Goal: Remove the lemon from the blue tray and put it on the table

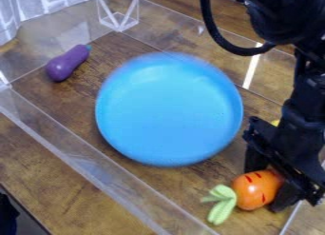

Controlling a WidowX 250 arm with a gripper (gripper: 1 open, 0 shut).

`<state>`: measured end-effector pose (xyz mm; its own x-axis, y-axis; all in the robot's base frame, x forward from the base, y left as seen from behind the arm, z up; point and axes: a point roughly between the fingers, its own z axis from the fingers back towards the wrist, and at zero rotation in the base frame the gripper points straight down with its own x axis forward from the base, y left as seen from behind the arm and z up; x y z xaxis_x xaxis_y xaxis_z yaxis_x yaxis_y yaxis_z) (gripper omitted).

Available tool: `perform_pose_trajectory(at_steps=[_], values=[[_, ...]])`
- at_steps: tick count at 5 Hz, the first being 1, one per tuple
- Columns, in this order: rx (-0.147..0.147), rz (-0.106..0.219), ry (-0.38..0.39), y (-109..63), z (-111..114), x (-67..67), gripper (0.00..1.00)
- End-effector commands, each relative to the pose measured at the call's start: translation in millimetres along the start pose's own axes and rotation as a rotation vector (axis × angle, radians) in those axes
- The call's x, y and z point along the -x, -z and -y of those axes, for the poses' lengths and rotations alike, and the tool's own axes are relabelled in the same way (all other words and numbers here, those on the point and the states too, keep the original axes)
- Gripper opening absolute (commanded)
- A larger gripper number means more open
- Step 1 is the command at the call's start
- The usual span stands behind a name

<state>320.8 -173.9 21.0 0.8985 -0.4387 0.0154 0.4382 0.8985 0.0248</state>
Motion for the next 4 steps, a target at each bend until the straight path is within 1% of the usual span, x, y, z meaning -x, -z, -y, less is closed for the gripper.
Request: perform_pose_trajectory(at_steps=[1,4], values=[[0.009,0.034,0.025,-4.5,7.1,-5.5,0.0],[0.027,0.062,0.062,-7.6,4.8,-5.6,0.0]])
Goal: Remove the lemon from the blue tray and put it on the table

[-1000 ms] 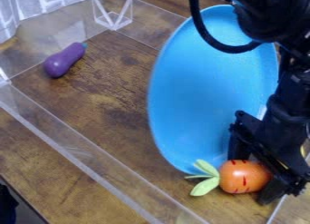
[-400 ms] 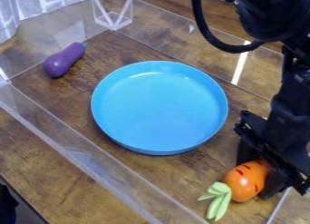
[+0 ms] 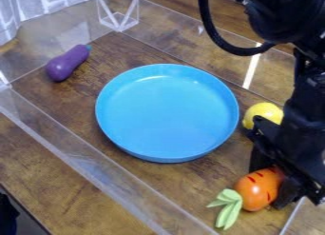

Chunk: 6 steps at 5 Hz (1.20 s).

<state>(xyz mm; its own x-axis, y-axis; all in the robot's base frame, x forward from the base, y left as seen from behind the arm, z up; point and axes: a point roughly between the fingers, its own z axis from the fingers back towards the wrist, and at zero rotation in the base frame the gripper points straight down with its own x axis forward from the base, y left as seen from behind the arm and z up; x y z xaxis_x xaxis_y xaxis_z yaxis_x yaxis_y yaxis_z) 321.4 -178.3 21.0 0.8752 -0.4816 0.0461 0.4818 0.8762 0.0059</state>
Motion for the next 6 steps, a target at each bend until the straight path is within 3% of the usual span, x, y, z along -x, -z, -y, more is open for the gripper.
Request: perform_pose_trajectory(at_steps=[1,6], values=[[0.011,0.04,0.026,-8.9,-1.2,-2.9,0.0],[0.031,0.065,0.078,-15.3,-6.3,-5.5,0.0]])
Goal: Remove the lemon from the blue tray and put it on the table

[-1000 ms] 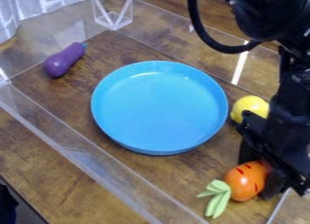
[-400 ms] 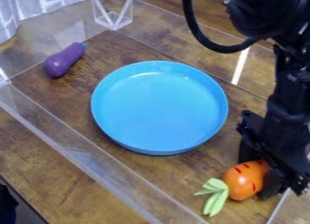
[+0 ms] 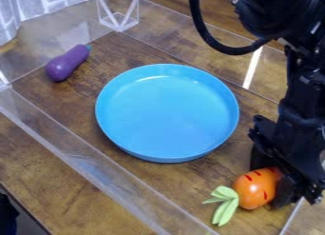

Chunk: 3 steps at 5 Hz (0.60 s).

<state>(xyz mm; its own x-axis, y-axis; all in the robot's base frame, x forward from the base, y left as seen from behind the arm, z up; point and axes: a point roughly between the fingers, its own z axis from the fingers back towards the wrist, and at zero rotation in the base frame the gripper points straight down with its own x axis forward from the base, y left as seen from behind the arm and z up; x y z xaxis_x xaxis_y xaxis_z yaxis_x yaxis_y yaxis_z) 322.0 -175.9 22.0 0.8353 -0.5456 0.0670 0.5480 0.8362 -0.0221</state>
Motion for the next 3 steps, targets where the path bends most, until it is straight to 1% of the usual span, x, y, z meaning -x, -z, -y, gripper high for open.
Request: perform_pose_trajectory(at_steps=[1,3], values=[[-0.001,0.04,-0.002,-11.1,-4.0,-3.9,0.0],[0.003,0.033,-0.014,-5.2,-4.1,0.7,0.0]])
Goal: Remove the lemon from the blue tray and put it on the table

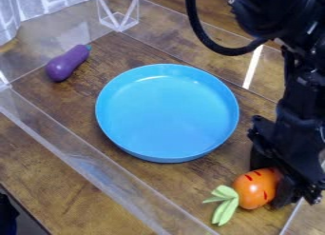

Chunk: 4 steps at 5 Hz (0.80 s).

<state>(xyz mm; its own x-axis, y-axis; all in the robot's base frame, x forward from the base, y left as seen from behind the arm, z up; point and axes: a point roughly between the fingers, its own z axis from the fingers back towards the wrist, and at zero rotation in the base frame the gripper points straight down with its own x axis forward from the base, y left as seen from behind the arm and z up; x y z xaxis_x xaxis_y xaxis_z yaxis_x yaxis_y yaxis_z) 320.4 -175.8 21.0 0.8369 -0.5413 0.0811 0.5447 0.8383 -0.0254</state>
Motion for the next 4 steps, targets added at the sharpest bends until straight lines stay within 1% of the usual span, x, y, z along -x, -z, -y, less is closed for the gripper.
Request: perform_pose_trajectory(at_steps=[1,4], values=[[0.003,0.014,-0.016,-4.0,-4.9,1.4,0.0],[0.012,-0.002,-0.036,1.3,-3.8,6.7,0.0]])
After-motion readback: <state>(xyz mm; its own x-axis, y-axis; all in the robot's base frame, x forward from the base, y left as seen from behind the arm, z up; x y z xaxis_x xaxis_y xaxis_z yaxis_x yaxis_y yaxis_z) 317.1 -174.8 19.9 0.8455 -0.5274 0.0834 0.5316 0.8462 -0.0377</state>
